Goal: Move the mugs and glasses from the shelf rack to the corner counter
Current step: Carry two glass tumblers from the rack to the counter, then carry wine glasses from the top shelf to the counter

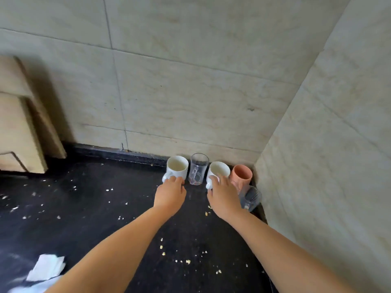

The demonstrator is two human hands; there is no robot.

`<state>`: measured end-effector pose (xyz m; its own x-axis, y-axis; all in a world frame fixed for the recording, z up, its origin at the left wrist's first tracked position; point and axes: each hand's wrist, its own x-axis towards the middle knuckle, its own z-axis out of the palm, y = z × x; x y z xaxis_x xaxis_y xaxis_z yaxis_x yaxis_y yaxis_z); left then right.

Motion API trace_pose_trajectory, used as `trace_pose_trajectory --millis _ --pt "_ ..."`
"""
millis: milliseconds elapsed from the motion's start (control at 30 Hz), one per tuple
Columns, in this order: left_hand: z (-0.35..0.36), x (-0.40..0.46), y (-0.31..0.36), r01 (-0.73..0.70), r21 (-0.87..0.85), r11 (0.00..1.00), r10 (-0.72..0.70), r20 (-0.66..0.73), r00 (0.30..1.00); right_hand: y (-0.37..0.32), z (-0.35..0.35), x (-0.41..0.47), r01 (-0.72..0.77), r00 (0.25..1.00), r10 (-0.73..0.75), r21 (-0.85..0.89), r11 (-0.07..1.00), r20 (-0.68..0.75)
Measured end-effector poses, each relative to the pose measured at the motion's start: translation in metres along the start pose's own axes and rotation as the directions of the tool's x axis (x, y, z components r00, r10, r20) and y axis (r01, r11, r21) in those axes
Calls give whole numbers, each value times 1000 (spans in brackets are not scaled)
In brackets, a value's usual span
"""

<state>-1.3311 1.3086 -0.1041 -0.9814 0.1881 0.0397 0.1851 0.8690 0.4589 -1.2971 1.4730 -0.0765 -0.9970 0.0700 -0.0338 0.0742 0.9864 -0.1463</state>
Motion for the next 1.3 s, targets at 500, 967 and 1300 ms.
trace_pose_trajectory --millis 500,967,1300 --pt "-136 -298 -175 625 161 764 -538 -376 754 -272 26 -129 745 650 -709 -47 665 273" --pt "-227 -787 -264 981 -17 195 -819 -554 153 -564 71 -532 997 -47 -955 76 -26 291" --pt "-270 -1029 -277 970 -229 -84 -812 -548 -200 -685 79 -768 940 -337 -904 145 -308 263"
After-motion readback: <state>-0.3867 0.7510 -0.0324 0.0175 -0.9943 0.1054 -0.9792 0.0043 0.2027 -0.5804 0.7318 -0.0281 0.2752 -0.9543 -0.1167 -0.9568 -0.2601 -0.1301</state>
